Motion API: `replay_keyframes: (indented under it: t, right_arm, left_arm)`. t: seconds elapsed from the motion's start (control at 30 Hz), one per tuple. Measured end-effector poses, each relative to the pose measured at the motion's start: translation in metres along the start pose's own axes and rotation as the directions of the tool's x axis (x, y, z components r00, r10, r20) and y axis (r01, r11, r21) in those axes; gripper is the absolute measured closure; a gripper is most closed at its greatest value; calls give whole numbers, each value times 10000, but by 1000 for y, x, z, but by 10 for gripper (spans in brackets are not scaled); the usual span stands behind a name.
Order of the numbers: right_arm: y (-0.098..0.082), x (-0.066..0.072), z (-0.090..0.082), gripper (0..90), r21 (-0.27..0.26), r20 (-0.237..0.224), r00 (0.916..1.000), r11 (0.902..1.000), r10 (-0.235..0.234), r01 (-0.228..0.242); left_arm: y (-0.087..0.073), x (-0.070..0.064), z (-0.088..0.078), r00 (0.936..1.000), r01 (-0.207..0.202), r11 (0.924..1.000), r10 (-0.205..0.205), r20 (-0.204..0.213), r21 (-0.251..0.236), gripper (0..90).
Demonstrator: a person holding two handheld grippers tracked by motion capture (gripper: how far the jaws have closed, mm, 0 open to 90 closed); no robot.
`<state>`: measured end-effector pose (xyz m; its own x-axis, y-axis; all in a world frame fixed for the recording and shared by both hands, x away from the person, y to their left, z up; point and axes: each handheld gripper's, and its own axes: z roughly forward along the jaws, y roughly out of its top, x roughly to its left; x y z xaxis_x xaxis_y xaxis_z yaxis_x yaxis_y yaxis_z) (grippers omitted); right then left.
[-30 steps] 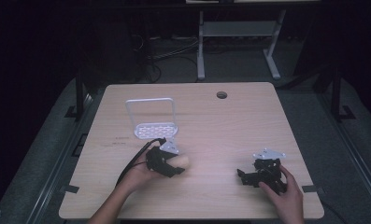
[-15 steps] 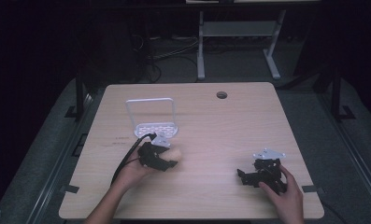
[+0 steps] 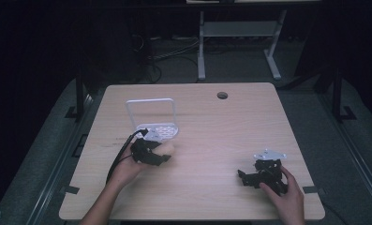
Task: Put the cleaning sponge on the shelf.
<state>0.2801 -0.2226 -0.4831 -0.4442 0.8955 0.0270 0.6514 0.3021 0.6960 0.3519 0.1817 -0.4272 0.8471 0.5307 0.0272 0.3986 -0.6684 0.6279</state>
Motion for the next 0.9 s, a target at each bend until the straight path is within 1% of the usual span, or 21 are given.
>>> replay_keyframes:
  t: [0.17,0.2,0.23,0.3,0.37,0.47,0.57,0.6,0.67,0.73,0.87,0.9]
  right_arm:
    - [0,0,0,0,1,-10,10000,10000,-4,4]
    - [0,0,0,0,1,-11,10000,10000,-3,3]
    - [0,0,0,0,1,-9,10000,10000,-4,4]
    - [0,0,0,0,1,-10,10000,10000,-8,8]
    - [0,0,0,0,1,-10,10000,10000,-3,3]
    - [0,0,0,0,1,-10,10000,10000,-2,2]
    - [0,0,0,0,2,-9,10000,10000,-2,2]
    - [0,0,0,0,2,-10,10000,10000,-4,4]
    - [0,0,0,0,2,-10,10000,10000,-3,3]
    - [0,0,0,0,3,-12,10000,10000,-1,1]
    - [0,0,0,0,2,-11,10000,10000,-4,4]
    - [0,0,0,0,3,-10,10000,10000,-6,6]
  left_arm:
    - [-1,7,-2,9995,199,9998,-200,-255,-33,414]
    - [-1,9,-3,9994,185,9998,-185,-287,-1,414]
    - [-1,10,-3,9991,267,9996,-268,-339,-23,413]
    - [-1,12,-4,9987,261,9996,-263,-439,-55,414]
    - [-2,15,-4,9980,393,9992,-397,-495,-98,414]
    - [-2,19,-4,9972,441,9990,-438,-603,33,414]
    - [-1,22,-4,9963,538,9985,-536,-672,20,413]
    - [0,23,-5,9964,483,9988,-476,-705,73,413]
    - [2,26,-6,9957,533,9986,-529,-756,42,413]
    - [4,28,-7,9953,494,9988,-492,-835,3,413]
    - [7,34,-8,9942,553,9985,-546,-924,50,414]
    - [8,36,-9,9942,494,9987,-484,-956,85,413]
